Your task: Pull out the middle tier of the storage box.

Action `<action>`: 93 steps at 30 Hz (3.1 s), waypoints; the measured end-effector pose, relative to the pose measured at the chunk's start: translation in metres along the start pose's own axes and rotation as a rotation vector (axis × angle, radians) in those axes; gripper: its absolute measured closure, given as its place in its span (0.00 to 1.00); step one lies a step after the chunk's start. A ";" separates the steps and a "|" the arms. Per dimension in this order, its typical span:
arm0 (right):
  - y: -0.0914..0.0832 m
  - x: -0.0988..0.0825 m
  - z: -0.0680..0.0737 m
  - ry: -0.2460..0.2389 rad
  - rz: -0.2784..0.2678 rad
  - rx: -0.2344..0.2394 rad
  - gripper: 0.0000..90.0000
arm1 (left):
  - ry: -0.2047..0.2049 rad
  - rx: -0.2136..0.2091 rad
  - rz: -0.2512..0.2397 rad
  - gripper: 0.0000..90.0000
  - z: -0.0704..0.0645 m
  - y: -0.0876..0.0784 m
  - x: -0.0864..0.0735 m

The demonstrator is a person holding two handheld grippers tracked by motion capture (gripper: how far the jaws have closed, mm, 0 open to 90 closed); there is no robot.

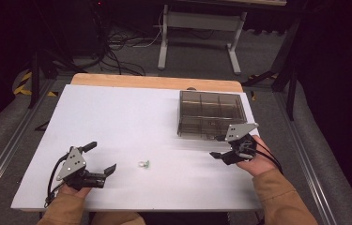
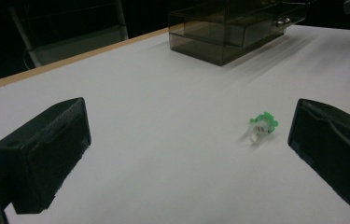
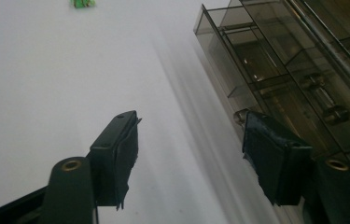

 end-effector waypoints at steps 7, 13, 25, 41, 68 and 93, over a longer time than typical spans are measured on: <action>0.003 0.002 -0.011 -0.015 0.070 -0.044 0.46 | 0.000 -0.001 -0.001 0.00 0.000 0.000 0.000; 0.012 0.007 -0.019 -0.045 0.122 -0.089 0.46 | 0.000 -0.002 0.000 0.00 0.000 0.000 0.000; 0.022 0.010 -0.032 -0.039 0.160 -0.089 0.48 | 0.001 -0.005 0.000 0.00 0.000 -0.001 0.000; 0.046 0.010 -0.041 -0.074 0.205 -0.105 0.56 | 0.000 -0.004 -0.001 0.00 0.001 -0.001 0.000; 0.038 0.007 -0.026 -0.113 0.244 -0.125 0.74 | -0.006 -0.002 -0.009 0.00 0.003 -0.002 0.000; 0.034 0.001 -0.010 -0.138 0.260 -0.098 0.75 | -0.013 -0.002 -0.015 0.00 0.002 -0.002 0.000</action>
Point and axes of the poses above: each handheld gripper's, and its own axes: y roughly forward along the jaws, x roughly out of its top, z roughly to its left, the point moved 4 cm from there along y, roughly forward along the jaws, and after that the axes turned 13 degrees about z, right-handed, at the moved point
